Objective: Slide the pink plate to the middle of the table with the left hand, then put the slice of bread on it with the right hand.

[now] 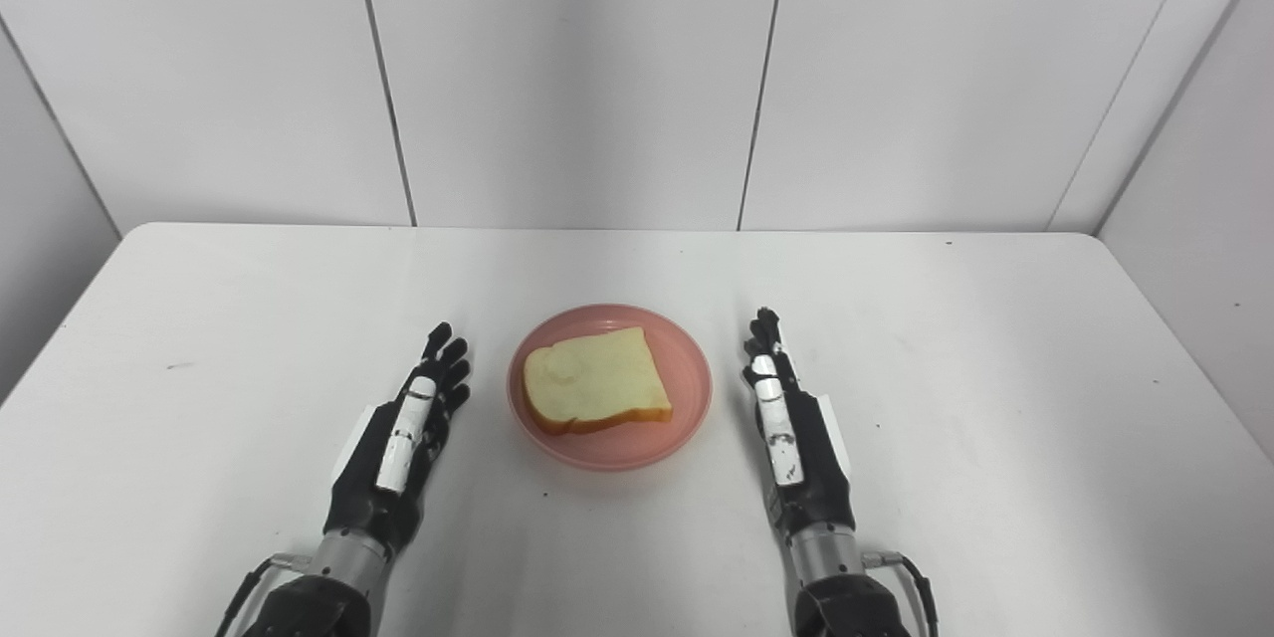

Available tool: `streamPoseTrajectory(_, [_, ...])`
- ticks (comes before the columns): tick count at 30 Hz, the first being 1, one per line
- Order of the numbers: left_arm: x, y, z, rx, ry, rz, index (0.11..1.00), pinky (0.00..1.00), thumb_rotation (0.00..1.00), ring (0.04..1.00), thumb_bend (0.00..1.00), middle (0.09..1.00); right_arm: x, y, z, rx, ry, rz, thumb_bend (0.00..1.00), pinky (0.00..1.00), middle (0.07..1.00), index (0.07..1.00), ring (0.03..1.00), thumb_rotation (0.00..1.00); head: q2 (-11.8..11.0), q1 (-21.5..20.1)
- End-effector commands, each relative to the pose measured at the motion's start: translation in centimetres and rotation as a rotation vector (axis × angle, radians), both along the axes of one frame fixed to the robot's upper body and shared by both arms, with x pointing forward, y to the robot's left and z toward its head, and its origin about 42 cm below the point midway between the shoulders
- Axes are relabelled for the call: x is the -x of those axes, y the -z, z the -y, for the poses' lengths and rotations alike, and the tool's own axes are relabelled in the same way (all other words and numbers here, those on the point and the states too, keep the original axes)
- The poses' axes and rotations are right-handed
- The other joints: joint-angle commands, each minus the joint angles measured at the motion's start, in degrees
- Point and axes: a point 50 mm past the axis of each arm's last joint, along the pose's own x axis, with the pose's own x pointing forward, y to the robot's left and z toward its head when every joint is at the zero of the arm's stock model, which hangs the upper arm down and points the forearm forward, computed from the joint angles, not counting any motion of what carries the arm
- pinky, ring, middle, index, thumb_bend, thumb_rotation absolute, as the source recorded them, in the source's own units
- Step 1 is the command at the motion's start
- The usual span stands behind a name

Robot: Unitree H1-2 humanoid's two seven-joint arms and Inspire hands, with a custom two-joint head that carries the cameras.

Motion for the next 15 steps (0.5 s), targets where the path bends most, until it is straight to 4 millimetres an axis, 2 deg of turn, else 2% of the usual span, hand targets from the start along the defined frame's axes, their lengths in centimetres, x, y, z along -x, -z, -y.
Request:
streamPoseTrajectory(1, [1.3, 2.5, -0.1, -0.053, -0.013, -0.118, 1.0, 1.0, 1.0, 1.0, 0.38, 1.0, 1.2, 1.5, 0.3, -0.012, -0.013, -0.068, 0.44, 1.0, 1.0, 1.0, 1.0, 1.0, 0.04, 0.22])
streamPoseTrajectory(5, [1.1, 2.5, -0.2, -0.13, -0.007, -0.105, 1.0, 1.0, 1.0, 1.0, 0.38, 1.0, 1.2, 1.3, 0.5, 0.008, -0.031, -0.087, 0.43, 1.0, 1.0, 1.0, 1.0, 1.0, -0.3, 1.35])
streamPoseTrajectory(6, [1.1, 2.6, -0.1, -0.15, -0.024, -0.077, 1.0, 1.0, 1.0, 1.0, 0.41, 1.0, 1.2, 1.3, 0.5, 0.012, -0.032, -0.089, 0.43, 1.0, 1.0, 1.0, 1.0, 1.0, -0.31, 1.36])
streamPoseTrajectory(9, [1.1, 3.2, 0.3, -0.156, -0.061, -0.045, 1.0, 1.0, 1.0, 1.0, 0.43, 1.0, 1.2, 1.3, 0.6, 0.006, -0.037, -0.094, 0.42, 1.0, 1.0, 1.0, 1.0, 1.0, -0.29, 1.36])
streamPoseTrajectory(15, [1.0, 3.1, 1.1, -0.164, -0.082, -0.071, 1.0, 1.0, 1.0, 1.0, 0.46, 1.0, 1.0, 1.4, 0.6, -0.005, -0.051, -0.098, 0.41, 1.0, 1.0, 1.0, 1.0, 1.0, -0.38, 1.39])
